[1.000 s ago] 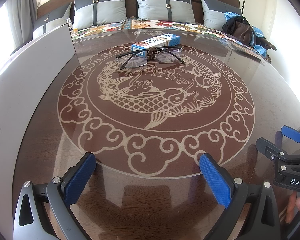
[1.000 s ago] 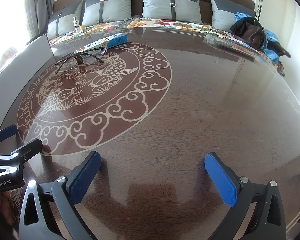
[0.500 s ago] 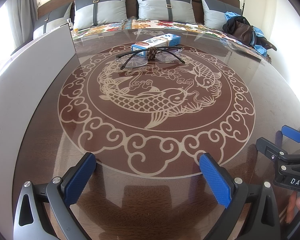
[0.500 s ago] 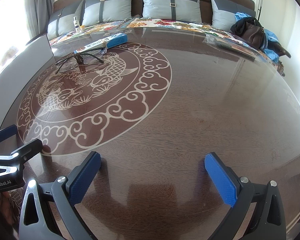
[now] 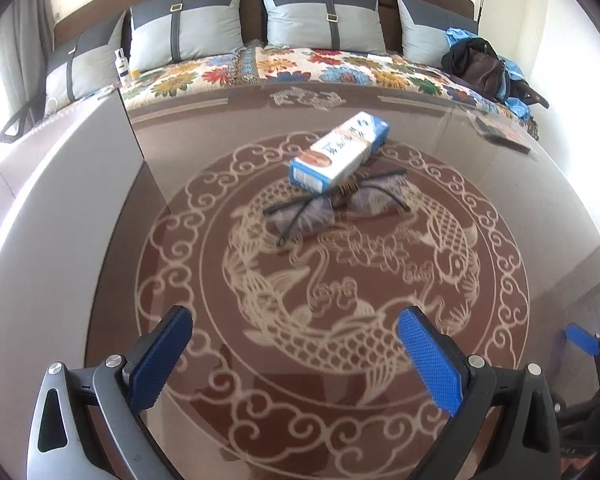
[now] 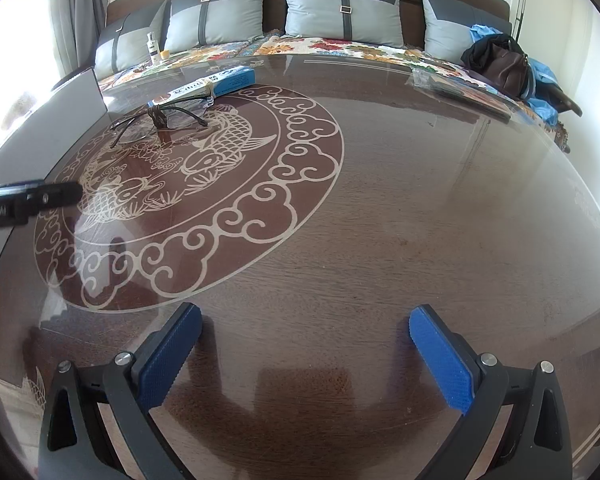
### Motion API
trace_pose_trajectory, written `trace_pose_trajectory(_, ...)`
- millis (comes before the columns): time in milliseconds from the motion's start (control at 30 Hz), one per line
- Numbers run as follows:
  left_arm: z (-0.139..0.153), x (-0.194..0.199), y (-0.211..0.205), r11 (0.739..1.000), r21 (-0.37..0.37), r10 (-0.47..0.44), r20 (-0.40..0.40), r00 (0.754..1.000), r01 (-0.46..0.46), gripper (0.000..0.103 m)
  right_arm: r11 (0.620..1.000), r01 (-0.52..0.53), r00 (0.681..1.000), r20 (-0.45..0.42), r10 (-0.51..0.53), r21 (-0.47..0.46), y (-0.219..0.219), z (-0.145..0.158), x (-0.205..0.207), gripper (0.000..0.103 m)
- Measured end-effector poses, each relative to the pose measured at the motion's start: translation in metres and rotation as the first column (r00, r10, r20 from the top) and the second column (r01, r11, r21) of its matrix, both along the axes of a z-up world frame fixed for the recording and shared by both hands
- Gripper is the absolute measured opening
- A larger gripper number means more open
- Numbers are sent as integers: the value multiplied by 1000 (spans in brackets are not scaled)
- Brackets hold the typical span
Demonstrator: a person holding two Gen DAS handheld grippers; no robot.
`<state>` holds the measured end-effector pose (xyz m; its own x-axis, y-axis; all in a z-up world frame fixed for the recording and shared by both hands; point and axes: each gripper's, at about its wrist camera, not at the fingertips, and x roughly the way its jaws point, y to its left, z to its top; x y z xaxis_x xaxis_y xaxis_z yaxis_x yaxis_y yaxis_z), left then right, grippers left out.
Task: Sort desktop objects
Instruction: 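Reach the left gripper to the black cord-tied eyeglasses and close, then lift the eyeglasses with the left gripper and hold them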
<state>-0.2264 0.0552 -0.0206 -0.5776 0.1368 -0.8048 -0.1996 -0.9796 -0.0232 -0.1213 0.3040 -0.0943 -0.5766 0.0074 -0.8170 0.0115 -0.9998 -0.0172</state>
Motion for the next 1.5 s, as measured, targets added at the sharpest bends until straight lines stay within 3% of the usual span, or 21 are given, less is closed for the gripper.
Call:
trace_pose_trajectory(200, 18, -74, -12, 990, 37, 141, -59, 988, -139, 103, 1000, 0, 1000, 0, 0, -1, 0, 0, 0, 103)
trace_pose_trajectory(267, 13, -93, -6, 989, 63, 141, -55, 988, -138, 103, 1000, 0, 1000, 0, 0, -1, 0, 0, 0, 103)
trace_pose_trajectory(400, -20, -117, 22, 999, 23, 25, 78, 997, -27, 103, 1000, 0, 1000, 0, 0, -1, 0, 1, 0, 103)
trace_pose_trajectory(567, -30, -90, 33, 977, 172, -148, 138, 979, 124, 103, 1000, 0, 1000, 0, 0, -1, 0, 1, 0, 103)
trace_pose_trajectory(667, -32, -72, 39, 947, 244, -260, 194, 946, 210, 103, 1000, 0, 1000, 0, 0, -1, 0, 1, 0, 103)
trace_pose_trajectory(733, -28, -63, 44, 951, 197, -277, 187, 942, 240, 103, 1000, 0, 1000, 0, 0, -1, 0, 0, 0, 103)
trace_pose_trajectory(833, -16, -64, 49, 975, 69, -220, 117, 969, 213, 103, 1000, 0, 1000, 1, 0, -1, 0, 0, -1, 103)
trace_pose_trajectory(933, -14, -82, 51, 985, 65, -168, 99, 981, 162, 103, 1000, 0, 1000, 1, 0, -1, 0, 0, -1, 103)
trace_pose_trajectory(1067, -35, -95, 69, 985, 19, -172, 165, 971, 171, 102, 1000, 0, 1000, 1, 0, -1, 0, 0, -1, 103)
trace_pose_trajectory(1167, -38, -83, 79, 975, -41, -212, 109, 971, 217, 76, 1000, 0, 1000, 1, 0, -1, 0, 0, -1, 103)
trace_pose_trajectory(1200, -36, -80, 80, 975, -40, -214, 93, 972, 219, 57, 1000, 0, 1000, 1, 0, -1, 0, 0, -1, 103)
trace_pose_trajectory(1233, -34, -77, 79, 976, -39, -211, 85, 974, 215, 46, 1000, 0, 1000, 1, 0, -1, 0, 0, -1, 103)
trace_pose_trajectory(1267, -33, -75, 78, 978, -39, -201, 83, 976, 205, 20, 1000, 0, 1000, 1, 0, -1, 0, 0, -1, 103)
trace_pose_trajectory(1500, -32, -23, 42, 997, 11, -78, 60, 995, 78, 15, 1000, 0, 1000, 1, 0, -1, 0, 0, -1, 103)
